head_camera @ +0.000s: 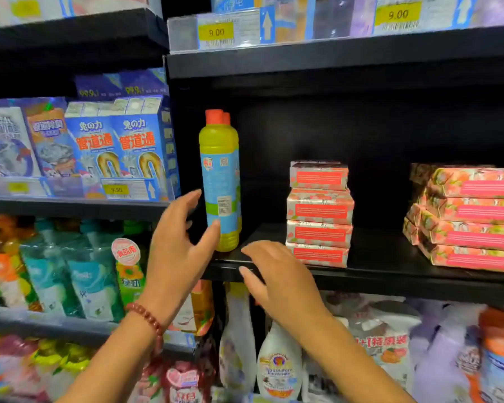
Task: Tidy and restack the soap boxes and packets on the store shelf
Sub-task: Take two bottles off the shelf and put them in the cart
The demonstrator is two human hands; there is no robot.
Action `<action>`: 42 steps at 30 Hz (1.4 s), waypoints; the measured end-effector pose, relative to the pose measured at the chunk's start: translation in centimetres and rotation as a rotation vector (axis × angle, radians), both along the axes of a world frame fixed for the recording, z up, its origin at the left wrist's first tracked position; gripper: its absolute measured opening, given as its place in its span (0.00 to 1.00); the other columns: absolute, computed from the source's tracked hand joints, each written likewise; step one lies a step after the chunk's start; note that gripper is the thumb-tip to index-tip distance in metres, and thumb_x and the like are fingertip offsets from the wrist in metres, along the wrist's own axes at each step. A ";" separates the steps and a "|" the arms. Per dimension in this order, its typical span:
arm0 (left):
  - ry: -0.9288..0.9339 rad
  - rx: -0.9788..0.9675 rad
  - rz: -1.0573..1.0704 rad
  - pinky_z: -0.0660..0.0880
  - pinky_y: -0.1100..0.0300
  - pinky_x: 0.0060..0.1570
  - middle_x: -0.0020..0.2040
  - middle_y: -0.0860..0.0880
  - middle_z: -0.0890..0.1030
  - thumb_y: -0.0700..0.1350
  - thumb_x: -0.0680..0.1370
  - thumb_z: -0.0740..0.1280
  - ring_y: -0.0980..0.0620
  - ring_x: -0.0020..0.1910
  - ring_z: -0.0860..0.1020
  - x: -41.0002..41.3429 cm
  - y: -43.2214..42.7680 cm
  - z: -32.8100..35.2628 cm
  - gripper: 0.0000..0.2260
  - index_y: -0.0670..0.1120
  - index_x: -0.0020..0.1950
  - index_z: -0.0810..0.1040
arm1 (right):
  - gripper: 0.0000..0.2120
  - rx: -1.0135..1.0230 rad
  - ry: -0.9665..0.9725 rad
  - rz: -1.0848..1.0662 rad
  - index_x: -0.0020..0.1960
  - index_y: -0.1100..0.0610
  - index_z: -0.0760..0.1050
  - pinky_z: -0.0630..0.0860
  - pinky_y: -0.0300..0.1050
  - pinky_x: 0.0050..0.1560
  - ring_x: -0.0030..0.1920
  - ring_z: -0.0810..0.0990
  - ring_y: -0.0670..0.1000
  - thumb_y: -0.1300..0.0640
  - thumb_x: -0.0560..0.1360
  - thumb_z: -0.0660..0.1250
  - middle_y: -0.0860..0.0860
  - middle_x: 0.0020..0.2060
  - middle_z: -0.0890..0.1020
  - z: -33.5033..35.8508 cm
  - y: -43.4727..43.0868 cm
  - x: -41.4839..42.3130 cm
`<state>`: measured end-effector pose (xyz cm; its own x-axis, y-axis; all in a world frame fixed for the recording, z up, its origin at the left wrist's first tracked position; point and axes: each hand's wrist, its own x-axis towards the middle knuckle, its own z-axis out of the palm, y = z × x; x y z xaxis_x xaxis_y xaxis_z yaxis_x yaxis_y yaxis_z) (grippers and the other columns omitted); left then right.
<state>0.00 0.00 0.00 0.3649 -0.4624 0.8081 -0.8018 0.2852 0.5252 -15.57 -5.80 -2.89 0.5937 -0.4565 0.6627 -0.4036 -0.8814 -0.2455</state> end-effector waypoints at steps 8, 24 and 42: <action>0.143 0.051 -0.064 0.77 0.50 0.54 0.61 0.48 0.73 0.51 0.73 0.71 0.51 0.57 0.75 0.4 -7.3 2.5 0.30 0.48 0.70 0.62 | 0.20 -0.073 0.324 -0.200 0.63 0.54 0.69 0.66 0.45 0.52 0.61 0.68 0.51 0.43 0.79 0.56 0.49 0.59 0.73 -1.3 -3.1 2.5; 0.379 -0.150 -0.327 0.78 0.57 0.48 0.53 0.48 0.81 0.50 0.75 0.67 0.53 0.50 0.81 -1.2 -4.3 2.6 0.18 0.43 0.61 0.74 | 0.26 0.279 -0.268 0.078 0.72 0.51 0.63 0.58 0.21 0.58 0.65 0.65 0.39 0.43 0.77 0.59 0.43 0.67 0.69 1.5 -1.8 0.0; 0.463 -0.032 -0.511 0.80 0.57 0.43 0.47 0.48 0.84 0.58 0.66 0.70 0.51 0.46 0.83 -4.1 -1.2 2.0 0.23 0.46 0.55 0.77 | 0.29 0.478 -0.317 -0.046 0.43 0.47 0.62 0.75 0.43 0.36 0.39 0.75 0.42 0.32 0.51 0.67 0.44 0.39 0.75 1.0 1.9 -1.5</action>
<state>-4.13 -1.20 2.02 0.4185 -0.6468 0.6376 -0.2578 0.5886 0.7662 -17.04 -3.92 -1.93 0.3721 -0.7698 0.5185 -0.2801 -0.6258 -0.7280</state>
